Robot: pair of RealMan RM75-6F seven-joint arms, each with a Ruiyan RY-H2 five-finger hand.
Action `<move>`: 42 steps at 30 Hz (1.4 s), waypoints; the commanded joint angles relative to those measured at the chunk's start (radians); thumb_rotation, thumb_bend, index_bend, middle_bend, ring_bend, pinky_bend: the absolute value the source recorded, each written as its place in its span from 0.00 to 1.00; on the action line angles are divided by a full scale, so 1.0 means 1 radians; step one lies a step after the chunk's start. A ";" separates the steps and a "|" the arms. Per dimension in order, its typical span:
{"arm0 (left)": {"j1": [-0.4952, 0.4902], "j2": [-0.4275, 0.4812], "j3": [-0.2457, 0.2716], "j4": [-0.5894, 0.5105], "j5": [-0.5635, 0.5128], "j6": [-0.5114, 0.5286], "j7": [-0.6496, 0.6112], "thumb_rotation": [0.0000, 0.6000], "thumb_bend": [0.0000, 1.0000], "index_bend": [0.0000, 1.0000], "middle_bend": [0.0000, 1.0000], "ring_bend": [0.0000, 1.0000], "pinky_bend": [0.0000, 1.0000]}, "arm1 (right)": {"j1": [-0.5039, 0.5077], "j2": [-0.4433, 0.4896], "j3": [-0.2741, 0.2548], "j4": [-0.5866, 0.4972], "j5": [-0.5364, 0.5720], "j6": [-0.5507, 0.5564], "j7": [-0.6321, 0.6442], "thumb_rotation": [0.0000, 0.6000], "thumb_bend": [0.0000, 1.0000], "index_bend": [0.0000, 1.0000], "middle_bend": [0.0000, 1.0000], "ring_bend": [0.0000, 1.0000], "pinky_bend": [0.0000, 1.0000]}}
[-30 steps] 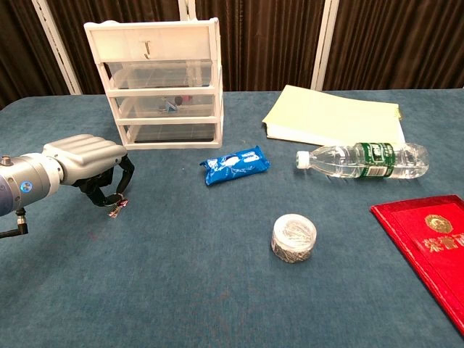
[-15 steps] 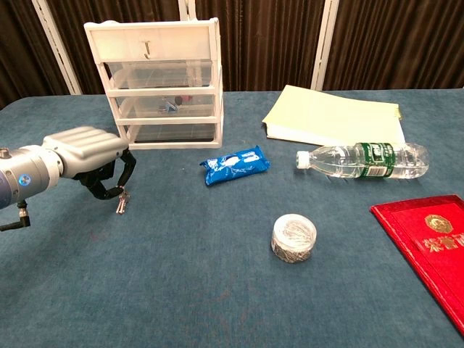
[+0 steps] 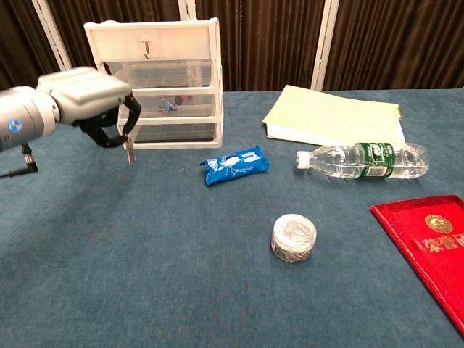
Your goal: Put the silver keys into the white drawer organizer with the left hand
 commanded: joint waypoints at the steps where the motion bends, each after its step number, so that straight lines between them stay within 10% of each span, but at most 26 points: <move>1: -0.014 0.023 -0.017 -0.012 0.008 0.002 -0.002 1.00 0.45 0.61 1.00 0.89 0.75 | 0.000 0.000 0.000 0.000 0.001 -0.001 0.000 1.00 0.04 0.00 0.00 0.00 0.00; 42: -0.160 -0.040 -0.109 0.248 0.150 0.025 -0.218 1.00 0.44 0.64 1.00 0.88 0.75 | -0.001 0.006 0.005 -0.002 0.001 0.000 0.028 1.00 0.04 0.00 0.00 0.00 0.00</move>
